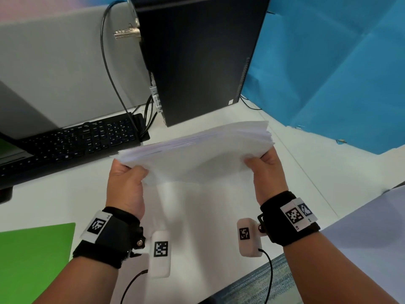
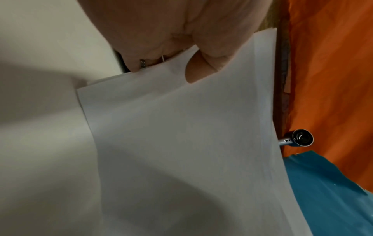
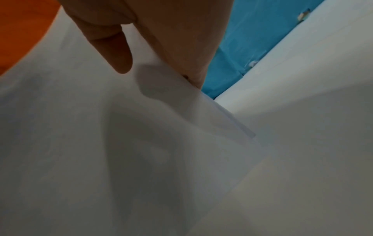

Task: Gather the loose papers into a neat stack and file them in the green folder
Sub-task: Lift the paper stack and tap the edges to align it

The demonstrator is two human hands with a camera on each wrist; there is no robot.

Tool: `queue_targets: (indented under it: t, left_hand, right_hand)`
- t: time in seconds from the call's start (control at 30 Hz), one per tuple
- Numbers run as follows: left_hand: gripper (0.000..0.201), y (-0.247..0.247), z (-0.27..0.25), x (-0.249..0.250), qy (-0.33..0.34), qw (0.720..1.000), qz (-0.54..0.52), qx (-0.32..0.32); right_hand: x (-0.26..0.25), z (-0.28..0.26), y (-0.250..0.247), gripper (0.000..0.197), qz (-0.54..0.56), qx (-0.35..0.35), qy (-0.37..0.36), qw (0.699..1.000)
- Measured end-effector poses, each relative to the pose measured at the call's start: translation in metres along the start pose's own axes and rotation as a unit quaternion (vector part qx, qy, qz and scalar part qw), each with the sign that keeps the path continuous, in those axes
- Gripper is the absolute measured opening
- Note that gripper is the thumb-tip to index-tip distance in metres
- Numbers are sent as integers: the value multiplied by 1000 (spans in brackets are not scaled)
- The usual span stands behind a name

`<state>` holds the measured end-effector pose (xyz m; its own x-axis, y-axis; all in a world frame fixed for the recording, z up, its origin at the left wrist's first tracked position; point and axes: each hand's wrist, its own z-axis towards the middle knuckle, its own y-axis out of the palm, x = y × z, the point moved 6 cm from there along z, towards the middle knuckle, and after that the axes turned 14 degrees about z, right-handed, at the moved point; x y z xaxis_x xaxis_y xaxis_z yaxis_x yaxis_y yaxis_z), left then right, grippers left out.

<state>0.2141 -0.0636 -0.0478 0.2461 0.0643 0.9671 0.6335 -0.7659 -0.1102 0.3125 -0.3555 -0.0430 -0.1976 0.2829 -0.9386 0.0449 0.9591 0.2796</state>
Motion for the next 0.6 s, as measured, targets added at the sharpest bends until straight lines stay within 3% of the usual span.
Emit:
queue_targets:
  t: [0.17,0.3,0.43,0.6]
  left_hand:
    - [62,0,5,1,3,1000,6,-13]
    - [41,6,0,4,6,999,34,-10]
    - [37,2,0,9,11,1000,2,8]
    - [25,-3,9,-6,-16,999,47,-5]
  right_hand:
    - [7,3,-4,38,9,11,24,1000]
    - [8,0,6,42,-13,3,22,1000]
    - [-5,1,-1,32,30,29,-7,999]
    - [1,1,-3,28,12,-2,9,1000]
